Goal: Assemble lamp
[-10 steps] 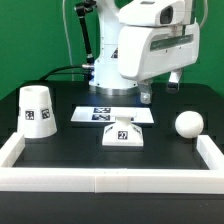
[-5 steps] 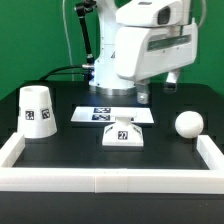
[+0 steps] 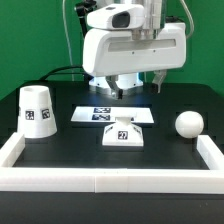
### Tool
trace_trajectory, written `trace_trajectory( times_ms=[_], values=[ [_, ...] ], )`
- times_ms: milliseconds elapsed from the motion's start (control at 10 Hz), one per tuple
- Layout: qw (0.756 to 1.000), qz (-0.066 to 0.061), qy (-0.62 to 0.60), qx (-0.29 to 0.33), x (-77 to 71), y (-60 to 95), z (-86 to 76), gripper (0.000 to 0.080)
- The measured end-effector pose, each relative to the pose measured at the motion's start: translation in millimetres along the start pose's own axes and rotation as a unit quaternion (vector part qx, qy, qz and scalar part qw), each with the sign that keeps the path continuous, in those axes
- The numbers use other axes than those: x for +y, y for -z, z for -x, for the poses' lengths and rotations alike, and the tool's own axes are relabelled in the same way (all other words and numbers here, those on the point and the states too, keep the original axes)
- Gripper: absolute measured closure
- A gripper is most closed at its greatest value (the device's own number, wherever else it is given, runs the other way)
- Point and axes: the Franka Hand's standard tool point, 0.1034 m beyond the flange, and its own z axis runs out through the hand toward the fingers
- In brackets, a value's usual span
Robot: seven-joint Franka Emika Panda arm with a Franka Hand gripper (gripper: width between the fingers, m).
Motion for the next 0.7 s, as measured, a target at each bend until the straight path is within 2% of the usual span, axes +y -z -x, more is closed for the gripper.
trace_trajectory(
  times_ms=[400,700],
  values=[
    [0.988,-0.002,-0.152,-0.001,0.2,-0.6,1.7,0.0100],
    [0.985,-0.001,-0.175,-0.009,11.8,-5.4,25.7,0.0100]
  ],
)
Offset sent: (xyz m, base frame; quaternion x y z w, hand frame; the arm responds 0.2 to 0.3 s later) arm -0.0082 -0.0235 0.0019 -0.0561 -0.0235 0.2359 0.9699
